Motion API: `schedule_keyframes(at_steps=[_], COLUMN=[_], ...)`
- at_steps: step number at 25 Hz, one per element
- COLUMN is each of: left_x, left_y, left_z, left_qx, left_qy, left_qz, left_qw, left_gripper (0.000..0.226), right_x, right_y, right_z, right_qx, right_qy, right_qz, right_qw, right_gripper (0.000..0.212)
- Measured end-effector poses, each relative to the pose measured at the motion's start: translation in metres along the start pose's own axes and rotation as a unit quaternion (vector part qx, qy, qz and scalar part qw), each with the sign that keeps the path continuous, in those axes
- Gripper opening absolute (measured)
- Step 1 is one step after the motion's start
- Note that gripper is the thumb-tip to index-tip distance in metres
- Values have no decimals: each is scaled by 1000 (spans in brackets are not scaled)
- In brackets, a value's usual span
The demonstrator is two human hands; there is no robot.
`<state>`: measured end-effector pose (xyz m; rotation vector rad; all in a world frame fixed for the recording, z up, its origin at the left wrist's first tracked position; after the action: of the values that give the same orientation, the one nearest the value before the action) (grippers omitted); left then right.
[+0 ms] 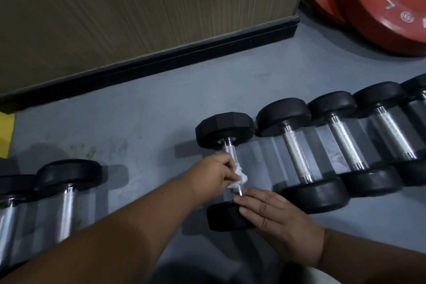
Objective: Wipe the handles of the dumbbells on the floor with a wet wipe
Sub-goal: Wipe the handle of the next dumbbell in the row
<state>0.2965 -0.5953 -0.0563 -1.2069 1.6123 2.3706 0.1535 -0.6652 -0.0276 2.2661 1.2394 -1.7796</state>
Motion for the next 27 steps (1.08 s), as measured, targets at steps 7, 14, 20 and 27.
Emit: schedule_keyframes(at_steps=[7,14,20,27], left_x=[11,2,-10,16], left_y=[7,5,0,17], left_z=[11,-4,-14,4], left_qx=[22,5,-46,-43], left_qy=[-55,-18,36,-88], left_qz=[-24,-45,-37,-55], left_qw=[998,999,998,994], left_gripper=[10,14,14,15], right_x=[1,2,-1,0], right_y=[3,0,0,0], right_z=[-2,-3,-3,-1], right_qx=[9,12,12,14], right_qy=[1,-10,-4,5], right_qz=[-14,-20,-19,-3], right_qw=[1000,1000,1000,1000], right_gripper=[48,57,53,48])
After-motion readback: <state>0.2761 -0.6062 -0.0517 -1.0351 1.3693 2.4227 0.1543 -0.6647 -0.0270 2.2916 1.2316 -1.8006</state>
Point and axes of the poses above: each hand's wrist, its own z-axis away from the middle knuckle, its own x-axis out of the palm, y = z × x, the point moved 9 cm from there along -z, towards the middle knuckle, and after that the axes turned 3 degrees about z, right-handed, at the moved point
